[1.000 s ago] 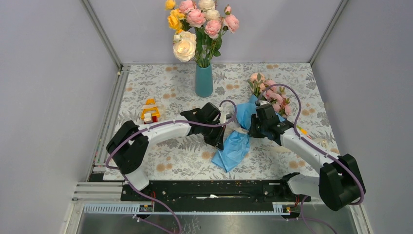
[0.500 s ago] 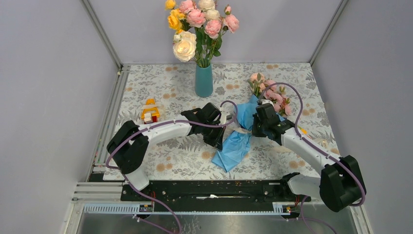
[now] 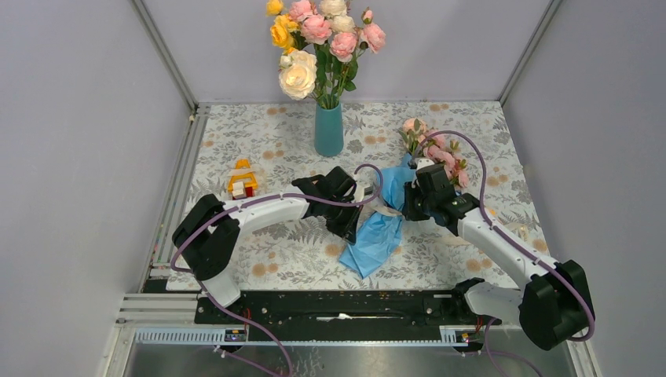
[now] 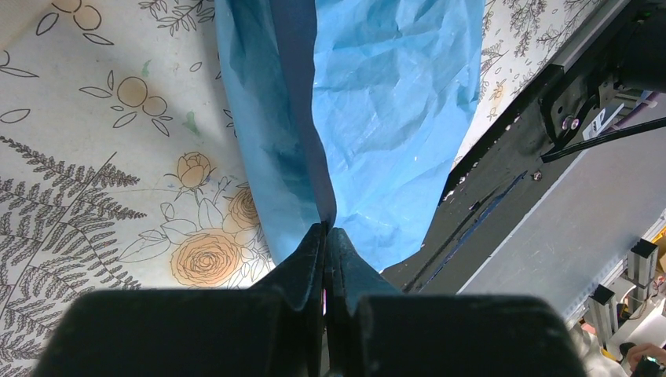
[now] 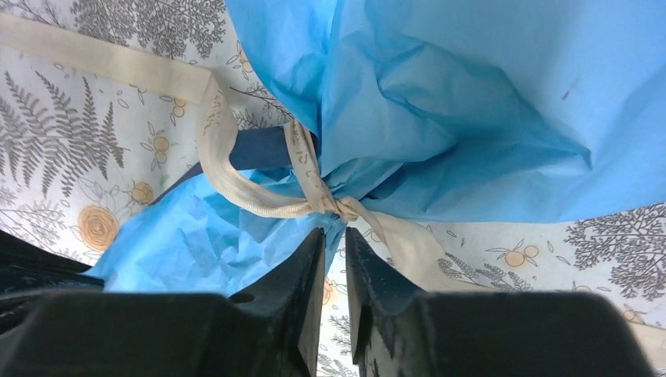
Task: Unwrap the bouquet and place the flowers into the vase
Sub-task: Untie the ribbon from the wrapping paper.
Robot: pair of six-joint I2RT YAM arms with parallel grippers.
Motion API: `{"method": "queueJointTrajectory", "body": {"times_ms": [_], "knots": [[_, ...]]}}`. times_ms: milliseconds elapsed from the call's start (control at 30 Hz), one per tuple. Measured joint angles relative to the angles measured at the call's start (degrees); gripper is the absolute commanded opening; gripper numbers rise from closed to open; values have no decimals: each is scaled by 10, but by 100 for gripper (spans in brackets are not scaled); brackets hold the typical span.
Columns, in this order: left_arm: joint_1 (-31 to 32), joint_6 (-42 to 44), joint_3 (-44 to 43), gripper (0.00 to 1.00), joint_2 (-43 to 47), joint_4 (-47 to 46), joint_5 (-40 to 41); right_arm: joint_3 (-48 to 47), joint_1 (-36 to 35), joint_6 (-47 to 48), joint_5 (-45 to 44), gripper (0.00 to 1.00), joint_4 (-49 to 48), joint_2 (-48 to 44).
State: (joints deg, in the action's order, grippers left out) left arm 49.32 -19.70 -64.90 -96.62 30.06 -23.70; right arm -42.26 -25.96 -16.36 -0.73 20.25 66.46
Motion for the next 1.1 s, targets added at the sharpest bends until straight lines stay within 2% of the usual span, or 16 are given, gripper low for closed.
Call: {"method": "queueJointTrajectory", "body": {"times_ms": [300,733,933,1067,1100], "knots": [[0,3,-6,0,0,7,0,0,0,66,24,27,-1,14],[0,4,-7,0,-4,8,0,0,-3,85,29,33,-31,63],[0,5,-8,0,-9,8,0,0,-7,85,21,20,-49,82],[0,5,-8,0,-10,8,0,0,-8,84,9,1,-54,92],[0,5,-8,0,-10,8,0,0,-9,84,6,0,-54,92]]}}
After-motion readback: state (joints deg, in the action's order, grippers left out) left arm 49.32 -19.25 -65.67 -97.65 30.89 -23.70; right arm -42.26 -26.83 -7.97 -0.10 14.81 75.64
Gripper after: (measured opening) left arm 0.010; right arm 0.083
